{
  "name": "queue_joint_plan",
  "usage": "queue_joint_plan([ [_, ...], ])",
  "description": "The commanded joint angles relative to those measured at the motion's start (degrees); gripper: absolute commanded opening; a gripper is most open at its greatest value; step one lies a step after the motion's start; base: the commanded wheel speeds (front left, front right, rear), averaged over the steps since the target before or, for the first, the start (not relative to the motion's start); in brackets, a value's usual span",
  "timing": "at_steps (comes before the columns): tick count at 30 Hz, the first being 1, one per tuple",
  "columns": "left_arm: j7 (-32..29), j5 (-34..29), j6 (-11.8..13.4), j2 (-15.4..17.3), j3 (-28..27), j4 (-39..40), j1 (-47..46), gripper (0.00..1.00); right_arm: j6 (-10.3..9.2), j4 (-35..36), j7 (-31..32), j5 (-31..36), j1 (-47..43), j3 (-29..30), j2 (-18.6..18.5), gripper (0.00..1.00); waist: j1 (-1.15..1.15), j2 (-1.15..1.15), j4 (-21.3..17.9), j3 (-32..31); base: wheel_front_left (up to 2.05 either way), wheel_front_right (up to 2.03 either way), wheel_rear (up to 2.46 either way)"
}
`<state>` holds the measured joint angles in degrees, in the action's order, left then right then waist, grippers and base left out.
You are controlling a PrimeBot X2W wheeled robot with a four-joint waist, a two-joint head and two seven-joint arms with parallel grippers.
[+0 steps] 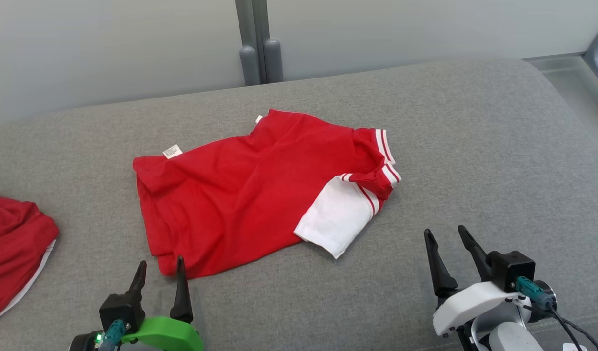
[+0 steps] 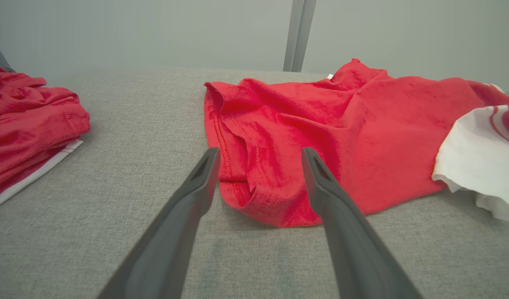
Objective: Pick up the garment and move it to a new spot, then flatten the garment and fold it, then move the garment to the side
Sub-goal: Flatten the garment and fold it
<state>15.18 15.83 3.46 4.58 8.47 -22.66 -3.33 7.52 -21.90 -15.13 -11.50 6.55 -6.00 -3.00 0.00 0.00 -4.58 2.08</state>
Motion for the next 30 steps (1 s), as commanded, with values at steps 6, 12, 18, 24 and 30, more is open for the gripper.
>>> queue_joint_plan([
  [6,-0.04,-1.97,-1.5,-1.05,-2.49,-0.43,-0.52,1.0,-0.06,0.36,-0.02,-0.6,0.1,-0.11,-0.17,1.0,0.0,0.0,0.7,1.63,0.0,0.0,0.0],
  [12,-0.04,-1.88,-3.43,-1.45,-3.89,-3.15,-5.06,1.0,-0.06,0.66,-0.02,-0.78,1.74,-0.12,-0.73,1.0,0.0,0.0,0.07,4.98,0.0,0.0,0.0],
  [18,-0.04,-0.99,-5.2,-1.56,-4.09,-10.04,-12.29,1.0,-0.06,0.65,-0.02,-0.68,3.17,-0.13,-0.88,1.0,0.0,0.0,-0.99,8.11,0.0,0.0,0.0],
  [24,-0.03,0.09,-6.01,-1.56,-4.82,-17.53,-17.77,1.0,-0.06,0.24,-0.02,-0.98,4.35,-0.1,-0.96,1.0,0.0,0.0,-2.03,9.76,0.0,0.0,0.0],
  [30,-0.04,-0.16,-5.59,-1.55,-6.39,-21.52,-19.95,1.0,-0.06,0.23,-0.02,-0.95,4.54,0.36,-1.04,1.0,0.0,0.0,-2.34,10.45,0.0,0.0,0.0],
])
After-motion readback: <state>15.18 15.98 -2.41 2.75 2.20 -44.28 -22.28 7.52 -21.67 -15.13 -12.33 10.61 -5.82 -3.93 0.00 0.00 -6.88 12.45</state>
